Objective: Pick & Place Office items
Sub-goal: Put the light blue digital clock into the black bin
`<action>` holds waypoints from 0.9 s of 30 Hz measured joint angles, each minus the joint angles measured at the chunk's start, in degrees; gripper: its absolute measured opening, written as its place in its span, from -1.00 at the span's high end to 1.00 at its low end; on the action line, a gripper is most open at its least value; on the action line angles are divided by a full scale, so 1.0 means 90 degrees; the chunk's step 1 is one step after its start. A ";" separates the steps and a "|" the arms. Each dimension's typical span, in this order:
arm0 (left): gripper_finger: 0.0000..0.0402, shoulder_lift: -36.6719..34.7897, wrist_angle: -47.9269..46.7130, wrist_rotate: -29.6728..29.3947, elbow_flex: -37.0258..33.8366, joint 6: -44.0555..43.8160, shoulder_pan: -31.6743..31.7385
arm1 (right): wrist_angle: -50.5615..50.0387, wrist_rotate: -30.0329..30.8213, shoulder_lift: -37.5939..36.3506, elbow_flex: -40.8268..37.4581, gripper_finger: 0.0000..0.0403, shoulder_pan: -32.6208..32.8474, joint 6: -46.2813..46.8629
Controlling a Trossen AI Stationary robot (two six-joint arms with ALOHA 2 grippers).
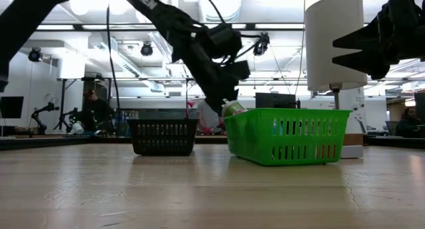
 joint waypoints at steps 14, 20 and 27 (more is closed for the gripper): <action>-0.21 0.0446 -0.0372 0.0125 0.0452 0.0068 0.0005 | -0.0001 -0.0002 0.0005 -0.0001 -0.62 -0.0002 0.0002; -0.21 0.0484 -0.0365 0.0169 0.0437 0.0041 0.0005 | -0.0001 -0.0002 0.0005 -0.0001 -0.62 -0.0002 0.0002; -0.21 0.0484 -0.0467 0.0261 0.0413 -0.0100 0.0005 | -0.0001 -0.0002 0.0005 -0.0001 -0.62 -0.0002 0.0001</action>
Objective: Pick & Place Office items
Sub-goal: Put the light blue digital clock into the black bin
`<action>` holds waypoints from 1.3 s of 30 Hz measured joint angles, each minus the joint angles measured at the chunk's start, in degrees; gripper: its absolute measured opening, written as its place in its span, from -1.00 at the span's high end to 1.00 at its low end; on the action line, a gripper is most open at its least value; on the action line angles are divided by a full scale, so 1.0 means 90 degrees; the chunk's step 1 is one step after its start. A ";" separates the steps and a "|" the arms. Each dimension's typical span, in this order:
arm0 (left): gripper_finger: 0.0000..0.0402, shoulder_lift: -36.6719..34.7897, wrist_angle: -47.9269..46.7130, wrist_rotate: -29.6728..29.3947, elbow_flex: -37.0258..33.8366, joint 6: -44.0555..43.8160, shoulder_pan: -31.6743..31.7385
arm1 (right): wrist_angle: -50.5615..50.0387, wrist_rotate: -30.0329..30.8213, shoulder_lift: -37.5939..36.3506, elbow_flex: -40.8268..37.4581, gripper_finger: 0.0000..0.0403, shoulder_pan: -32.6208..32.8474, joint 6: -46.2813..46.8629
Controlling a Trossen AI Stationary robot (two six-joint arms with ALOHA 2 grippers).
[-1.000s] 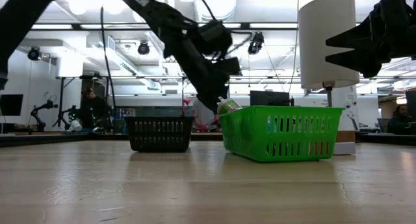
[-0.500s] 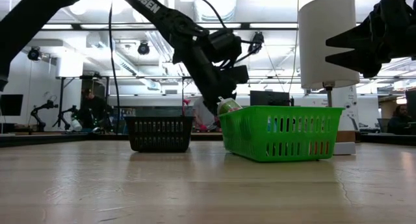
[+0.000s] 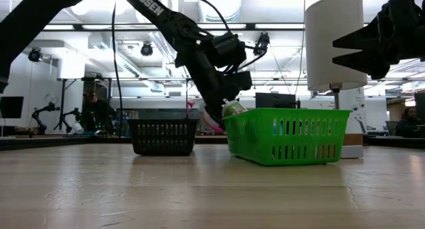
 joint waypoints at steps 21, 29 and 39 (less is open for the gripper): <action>-0.21 0.0224 0.0081 0.0196 -0.0186 -0.0118 0.0027 | 0.0004 0.0000 -0.0005 -0.0001 -0.62 0.0000 0.0001; -0.13 0.0240 0.0109 0.0287 -0.0185 -0.0119 0.0061 | -0.0002 0.0000 -0.0010 0.0000 -0.62 0.0002 0.0001; 0.25 0.0250 0.0206 0.0284 -0.0183 -0.0100 0.0073 | -0.0002 0.0002 -0.0007 -0.0002 -0.62 0.0002 -0.0002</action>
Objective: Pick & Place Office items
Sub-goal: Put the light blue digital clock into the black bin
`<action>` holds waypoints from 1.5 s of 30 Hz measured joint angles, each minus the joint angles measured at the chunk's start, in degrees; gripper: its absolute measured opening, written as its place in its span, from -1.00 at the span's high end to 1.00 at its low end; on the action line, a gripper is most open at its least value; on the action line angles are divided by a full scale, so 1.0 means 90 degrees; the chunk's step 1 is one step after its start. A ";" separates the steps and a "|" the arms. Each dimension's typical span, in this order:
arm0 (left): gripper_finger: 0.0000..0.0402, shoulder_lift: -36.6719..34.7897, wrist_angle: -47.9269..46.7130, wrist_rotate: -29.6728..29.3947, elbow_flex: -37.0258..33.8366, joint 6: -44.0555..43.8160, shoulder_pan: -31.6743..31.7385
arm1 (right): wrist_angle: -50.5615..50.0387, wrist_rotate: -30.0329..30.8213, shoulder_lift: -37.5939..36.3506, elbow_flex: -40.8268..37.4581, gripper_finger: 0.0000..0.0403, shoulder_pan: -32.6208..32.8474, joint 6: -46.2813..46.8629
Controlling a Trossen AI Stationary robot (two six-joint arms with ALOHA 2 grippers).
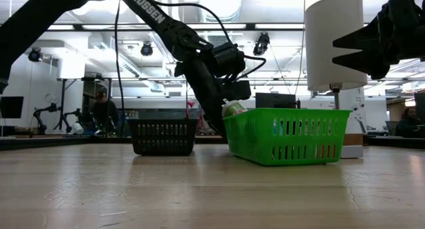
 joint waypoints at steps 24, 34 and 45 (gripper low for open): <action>0.21 -0.0333 -0.0935 -0.0481 0.0740 0.0124 0.0085 | 0.0000 -0.0002 0.0000 0.0000 -0.62 0.0000 0.0002; 0.19 -0.1032 -0.2205 -0.1081 0.0726 -0.0490 0.0083 | 0.0007 0.0003 0.0005 0.0000 -0.62 -0.0001 0.0001; 0.19 -0.1840 -0.2219 -0.1129 -0.0401 -0.1164 -0.0059 | 0.0002 0.0002 0.0002 0.0000 -0.62 0.0000 0.0001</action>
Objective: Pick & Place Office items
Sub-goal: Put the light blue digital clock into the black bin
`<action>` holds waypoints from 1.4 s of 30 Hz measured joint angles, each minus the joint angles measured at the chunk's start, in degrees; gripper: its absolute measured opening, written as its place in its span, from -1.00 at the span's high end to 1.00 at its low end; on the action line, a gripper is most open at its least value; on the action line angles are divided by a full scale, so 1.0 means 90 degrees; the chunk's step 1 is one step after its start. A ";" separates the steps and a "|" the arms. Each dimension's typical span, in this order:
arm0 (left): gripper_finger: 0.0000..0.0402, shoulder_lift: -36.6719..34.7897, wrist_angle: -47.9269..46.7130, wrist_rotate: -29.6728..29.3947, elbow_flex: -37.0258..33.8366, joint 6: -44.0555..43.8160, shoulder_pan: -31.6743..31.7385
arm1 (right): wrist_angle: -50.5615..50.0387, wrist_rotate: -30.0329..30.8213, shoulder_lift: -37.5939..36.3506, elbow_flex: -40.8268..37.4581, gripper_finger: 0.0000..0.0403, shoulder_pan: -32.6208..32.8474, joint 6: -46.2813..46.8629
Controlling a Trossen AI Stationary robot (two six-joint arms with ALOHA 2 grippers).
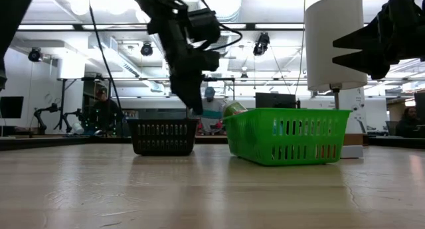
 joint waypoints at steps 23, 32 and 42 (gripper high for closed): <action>0.17 -0.2209 0.1918 -0.0172 -0.3182 -0.1412 -0.0612 | -0.0002 -0.0004 -0.0005 -0.0001 -0.62 -0.0001 0.0000; 0.17 -0.2138 0.1968 -0.0173 -0.3245 -0.1311 -0.0652 | 0.0000 -0.0004 0.0002 -0.0001 -0.62 0.0000 -0.0001; 0.05 -0.2138 0.2091 -0.0171 -0.3245 -0.1239 -0.0657 | 0.0000 -0.0004 0.0000 -0.0001 -0.62 0.0000 0.0001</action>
